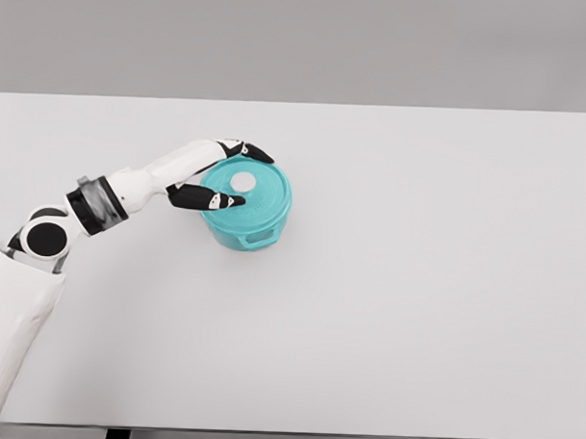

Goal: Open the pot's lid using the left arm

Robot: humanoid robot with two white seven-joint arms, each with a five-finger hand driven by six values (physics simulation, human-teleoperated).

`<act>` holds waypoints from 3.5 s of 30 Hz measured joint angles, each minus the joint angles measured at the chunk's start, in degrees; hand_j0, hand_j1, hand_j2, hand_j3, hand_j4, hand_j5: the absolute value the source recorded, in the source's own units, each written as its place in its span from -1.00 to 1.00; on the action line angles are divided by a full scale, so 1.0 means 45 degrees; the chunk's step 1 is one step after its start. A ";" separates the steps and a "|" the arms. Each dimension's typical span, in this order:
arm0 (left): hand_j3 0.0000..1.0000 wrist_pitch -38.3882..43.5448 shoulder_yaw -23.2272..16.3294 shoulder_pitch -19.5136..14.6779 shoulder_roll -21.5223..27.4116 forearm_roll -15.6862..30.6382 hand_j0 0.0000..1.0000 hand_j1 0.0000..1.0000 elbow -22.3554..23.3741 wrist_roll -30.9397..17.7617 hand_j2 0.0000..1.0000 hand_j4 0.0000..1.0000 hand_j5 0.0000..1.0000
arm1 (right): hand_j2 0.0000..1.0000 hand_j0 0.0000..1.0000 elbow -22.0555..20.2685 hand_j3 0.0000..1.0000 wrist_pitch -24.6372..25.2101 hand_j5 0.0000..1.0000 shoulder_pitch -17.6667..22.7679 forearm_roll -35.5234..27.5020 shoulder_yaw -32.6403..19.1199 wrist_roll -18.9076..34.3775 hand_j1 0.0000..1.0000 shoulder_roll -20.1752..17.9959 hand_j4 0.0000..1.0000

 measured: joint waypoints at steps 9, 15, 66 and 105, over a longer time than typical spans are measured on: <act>0.47 0.0017 -0.0023 -0.0137 -0.0120 -0.0310 0.47 0.47 0.0478 0.0000 0.47 0.47 0.47 | 1.00 1.00 0.0000 1.00 0.0000 1.00 0.0000 0.0000 0.0000 -0.0004 1.00 0.0000 1.00; 0.46 0.0020 -0.0042 -0.0156 -0.0146 -0.0370 0.46 0.46 0.0703 0.0000 0.46 0.46 0.46 | 1.00 1.00 0.0000 1.00 0.0000 1.00 0.0000 0.0000 0.0000 -0.0002 1.00 0.0000 1.00; -0.15 -0.0001 -0.0081 -0.0274 -0.0195 -0.0356 -0.15 -0.15 0.1100 0.0025 -0.15 -0.15 -0.15 | 1.00 1.00 0.0000 1.00 0.0000 1.00 0.0000 0.0000 0.0000 0.0002 1.00 0.0000 1.00; -0.15 0.0097 0.1903 0.0312 0.0779 -0.0205 -0.15 -0.15 0.0601 0.0000 -0.15 -0.15 -0.15 | 1.00 1.00 0.0000 1.00 0.0000 1.00 0.0000 0.0000 0.0000 -0.0001 1.00 0.0000 1.00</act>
